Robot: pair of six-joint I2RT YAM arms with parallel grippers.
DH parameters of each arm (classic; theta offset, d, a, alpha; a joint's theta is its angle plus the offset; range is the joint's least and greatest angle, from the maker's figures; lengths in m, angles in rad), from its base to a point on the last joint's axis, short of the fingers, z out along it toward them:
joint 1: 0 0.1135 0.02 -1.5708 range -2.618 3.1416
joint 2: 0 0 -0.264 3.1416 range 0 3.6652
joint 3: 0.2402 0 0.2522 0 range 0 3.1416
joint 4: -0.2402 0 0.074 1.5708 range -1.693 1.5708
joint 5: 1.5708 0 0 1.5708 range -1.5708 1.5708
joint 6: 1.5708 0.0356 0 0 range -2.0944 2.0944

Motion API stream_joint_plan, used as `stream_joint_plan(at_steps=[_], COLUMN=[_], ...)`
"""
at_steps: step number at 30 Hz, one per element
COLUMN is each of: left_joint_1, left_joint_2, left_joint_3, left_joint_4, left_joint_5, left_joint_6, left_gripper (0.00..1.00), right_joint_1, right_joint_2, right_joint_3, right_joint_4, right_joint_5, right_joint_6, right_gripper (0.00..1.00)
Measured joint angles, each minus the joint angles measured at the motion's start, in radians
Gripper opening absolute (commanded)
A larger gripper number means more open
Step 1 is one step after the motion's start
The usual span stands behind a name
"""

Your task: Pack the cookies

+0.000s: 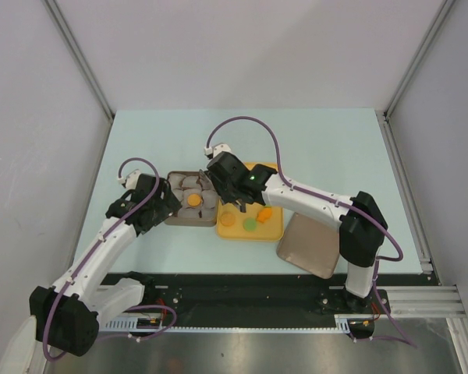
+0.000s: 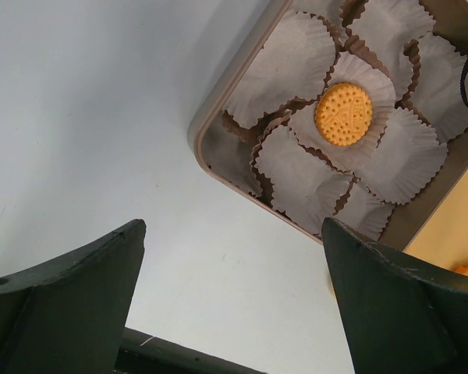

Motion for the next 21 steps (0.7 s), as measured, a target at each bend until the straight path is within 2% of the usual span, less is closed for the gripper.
stream_joint_plan(at_steps=[21], left_joint_1=[0.0], left_joint_2=[0.0], left_joint_3=[0.0], left_joint_4=[0.001], left_joint_5=[0.0], left_joint_6=[0.0], left_gripper=[1.0], right_joint_1=[0.006], right_joint_2=[-0.007], right_joint_3=[-0.004], right_joint_4=[-0.002], right_joint_5=[0.013], right_joint_6=[0.003], right_gripper=[0.48])
